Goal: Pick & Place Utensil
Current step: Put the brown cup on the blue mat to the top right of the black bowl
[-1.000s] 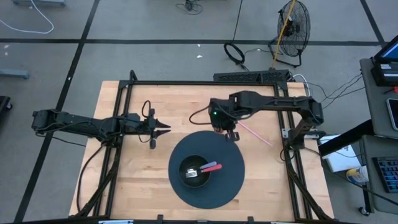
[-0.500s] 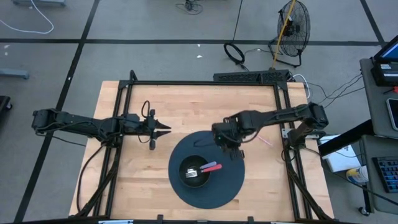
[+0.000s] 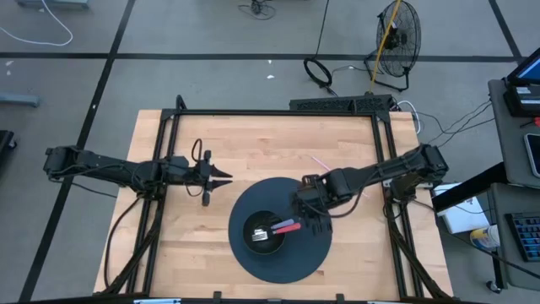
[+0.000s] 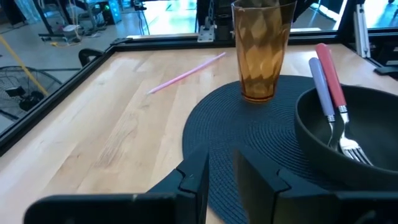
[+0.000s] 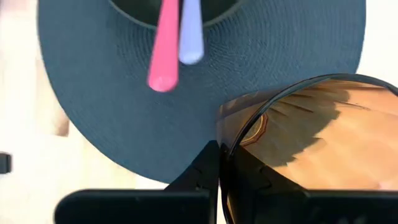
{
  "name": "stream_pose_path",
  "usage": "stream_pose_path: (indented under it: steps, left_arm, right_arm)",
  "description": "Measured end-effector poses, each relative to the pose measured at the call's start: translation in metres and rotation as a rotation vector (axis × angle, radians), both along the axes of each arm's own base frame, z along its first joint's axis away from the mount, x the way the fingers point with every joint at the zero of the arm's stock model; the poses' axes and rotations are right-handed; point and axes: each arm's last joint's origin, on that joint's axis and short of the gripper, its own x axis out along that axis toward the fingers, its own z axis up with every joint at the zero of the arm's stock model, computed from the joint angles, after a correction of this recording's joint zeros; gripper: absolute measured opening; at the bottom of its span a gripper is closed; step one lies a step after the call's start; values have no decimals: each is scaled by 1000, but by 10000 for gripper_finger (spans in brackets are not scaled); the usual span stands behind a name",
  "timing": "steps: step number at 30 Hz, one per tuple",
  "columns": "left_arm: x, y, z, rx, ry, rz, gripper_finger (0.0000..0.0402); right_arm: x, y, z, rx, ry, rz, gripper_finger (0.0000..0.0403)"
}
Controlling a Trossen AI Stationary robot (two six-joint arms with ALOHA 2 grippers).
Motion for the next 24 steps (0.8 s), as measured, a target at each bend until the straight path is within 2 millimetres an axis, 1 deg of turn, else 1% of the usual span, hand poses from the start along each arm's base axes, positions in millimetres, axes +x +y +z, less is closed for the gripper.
stream_pose_path:
  steps: [8,12,17,24]
  left_arm:
    - [0,-3,0,-2,-4,-20,76]
    - [0,-5,0,-3,-4,-27,76]
    - [0,-5,0,-7,-4,-28,76]
    - [0,-5,1,-13,-8,-26,76]
  right_arm:
    - [0,17,1,23,-42,16,6]
    - [0,24,-6,38,-66,25,6]
    - [-2,26,-18,60,-36,15,6]
    - [-2,26,-19,67,-49,10,7]
